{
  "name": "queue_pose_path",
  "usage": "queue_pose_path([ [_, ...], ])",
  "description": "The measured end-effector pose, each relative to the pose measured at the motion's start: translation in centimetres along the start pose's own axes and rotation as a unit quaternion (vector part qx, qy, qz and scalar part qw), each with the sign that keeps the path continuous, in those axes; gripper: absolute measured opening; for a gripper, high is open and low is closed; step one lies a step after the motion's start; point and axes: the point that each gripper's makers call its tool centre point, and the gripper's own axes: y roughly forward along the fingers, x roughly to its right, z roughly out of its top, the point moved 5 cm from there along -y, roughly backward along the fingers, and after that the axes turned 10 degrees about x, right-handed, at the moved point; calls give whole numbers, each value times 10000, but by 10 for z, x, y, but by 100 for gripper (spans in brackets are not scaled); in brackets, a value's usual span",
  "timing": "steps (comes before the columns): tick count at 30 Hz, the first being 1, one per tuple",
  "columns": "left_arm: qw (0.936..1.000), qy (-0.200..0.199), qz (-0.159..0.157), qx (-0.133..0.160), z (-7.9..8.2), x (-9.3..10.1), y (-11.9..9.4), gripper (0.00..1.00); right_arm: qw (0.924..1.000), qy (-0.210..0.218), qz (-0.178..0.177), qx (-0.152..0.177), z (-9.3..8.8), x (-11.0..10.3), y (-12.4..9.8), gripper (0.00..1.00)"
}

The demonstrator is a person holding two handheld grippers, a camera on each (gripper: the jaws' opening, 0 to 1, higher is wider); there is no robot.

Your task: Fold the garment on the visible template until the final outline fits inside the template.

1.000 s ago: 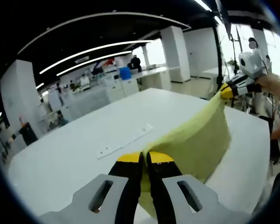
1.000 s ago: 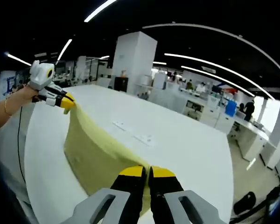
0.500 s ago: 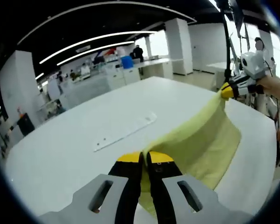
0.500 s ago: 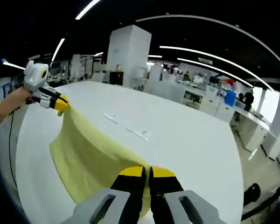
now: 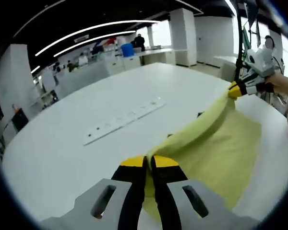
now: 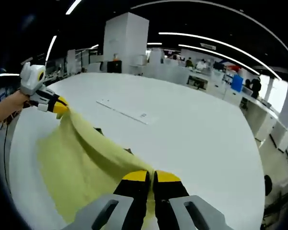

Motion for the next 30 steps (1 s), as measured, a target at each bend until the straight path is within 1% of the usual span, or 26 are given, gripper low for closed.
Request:
queue_pose_path([
  [3, 9999, -85, -14, -69, -6, -2, 7, 2, 10000, 37, -6, -53, -5, 3, 6, 0],
  [9, 9996, -233, 69, -135, -18, -8, 21, 3, 9998, 89, 16, -190, -15, 8, 20, 1],
  [10, 9996, -227, 100, -164, -21, -10, 22, 4, 9997, 105, 16, -224, -18, 9, 22, 1],
  [11, 9995, -209, 137, -197, -23, -12, 23, 2, 9996, 112, 10, -256, -19, 10, 24, 1],
  [12, 9992, -114, 255, -281, -27, -17, 23, 0, 9995, 121, -3, -289, -21, 11, 25, 2],
  [13, 9991, -109, 274, -308, -28, -19, 23, 0, 9993, 139, -20, -332, -23, 12, 26, 2],
  [14, 9991, -107, 273, -308, -30, -21, 22, 0, 9993, 139, -27, -343, -24, 13, 27, 2],
  [15, 9994, -180, 213, -186, -29, -23, 21, 0, 9993, 128, -24, -354, -25, 13, 28, 2],
  [17, 9989, -432, 167, -107, -30, -24, 20, 0, 9992, 127, -8, -388, -26, 13, 29, 3],
  [21, 9987, -449, 211, -143, -33, -29, 20, 0, 9988, 108, 9, -469, -30, 14, 32, 4],
  [23, 9987, -361, 280, -209, -35, -32, 20, 0, 9988, 111, 17, -480, -29, 14, 32, 5],
  [25, 9986, -380, 291, -241, -37, -34, 19, 0, 9988, 120, 32, -482, -28, 15, 30, 7],
  [28, 9986, -431, 263, -161, -35, -34, 16, 0, 9986, 17, 91, -521, -27, 16, 26, 13],
  [30, 9991, -344, 240, -95, -33, -36, 15, 2, 9982, -74, 202, -562, -28, 15, 24, 17],
])
